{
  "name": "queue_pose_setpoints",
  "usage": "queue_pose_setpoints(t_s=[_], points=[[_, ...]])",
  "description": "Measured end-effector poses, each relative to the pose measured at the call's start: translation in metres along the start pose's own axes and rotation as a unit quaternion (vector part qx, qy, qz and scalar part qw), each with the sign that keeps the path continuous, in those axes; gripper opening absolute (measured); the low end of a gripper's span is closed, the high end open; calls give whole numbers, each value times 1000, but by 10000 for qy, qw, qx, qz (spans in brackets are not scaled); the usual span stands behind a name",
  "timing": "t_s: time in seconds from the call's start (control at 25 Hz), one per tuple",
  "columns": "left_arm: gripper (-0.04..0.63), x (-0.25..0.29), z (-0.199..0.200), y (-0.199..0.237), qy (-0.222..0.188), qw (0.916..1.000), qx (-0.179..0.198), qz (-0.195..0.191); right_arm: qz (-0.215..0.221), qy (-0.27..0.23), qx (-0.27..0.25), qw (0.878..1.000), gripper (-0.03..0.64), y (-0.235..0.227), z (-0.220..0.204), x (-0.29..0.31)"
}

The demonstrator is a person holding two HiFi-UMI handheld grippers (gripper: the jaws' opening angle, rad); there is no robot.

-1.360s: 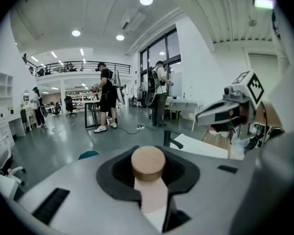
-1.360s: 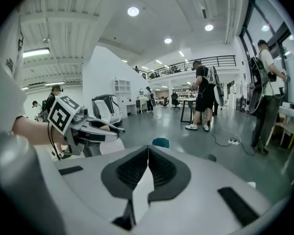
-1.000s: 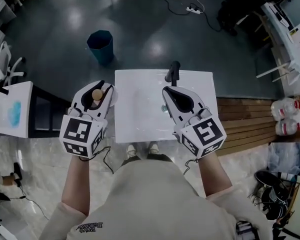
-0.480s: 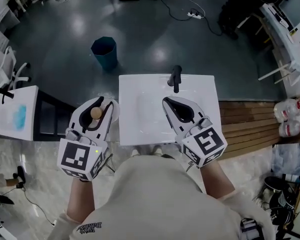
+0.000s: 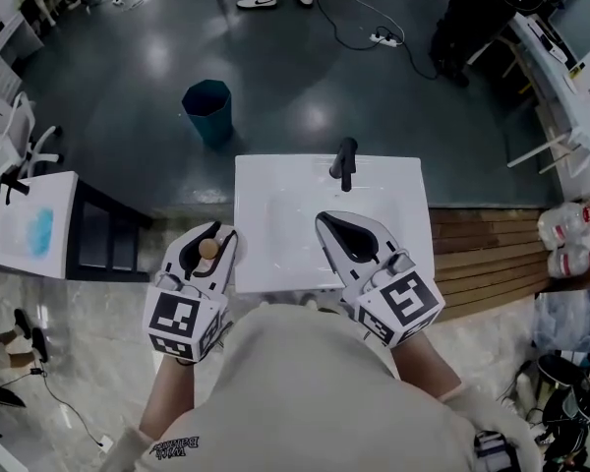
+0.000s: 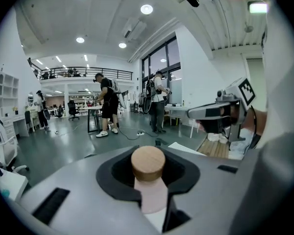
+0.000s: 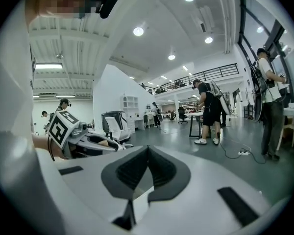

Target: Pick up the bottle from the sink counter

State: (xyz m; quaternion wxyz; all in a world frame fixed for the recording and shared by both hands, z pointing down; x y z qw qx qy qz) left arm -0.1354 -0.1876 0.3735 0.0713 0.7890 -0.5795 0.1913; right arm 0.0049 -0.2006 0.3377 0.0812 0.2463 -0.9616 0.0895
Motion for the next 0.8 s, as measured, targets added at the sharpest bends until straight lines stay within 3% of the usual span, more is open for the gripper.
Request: queue_pose_setpoints(t_s=[0.56,0.8], points=[[95,-5,-4,-7,27,10000,-31,-32,57,115,-95,9999,-3,4,-7,1],[95,-12,-5,-8,83,9999,-97,-56,-11,48,257,9997,-3,5,-7,-8]])
Point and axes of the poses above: the fingertips, and each gripper's own axes: x forward along the fingers, y to its left, z out of its top, the point moved 1 cm from there along -x, backward along the fingers, and after that the axes turned 14 degrees about z, right-handed, at the moved point
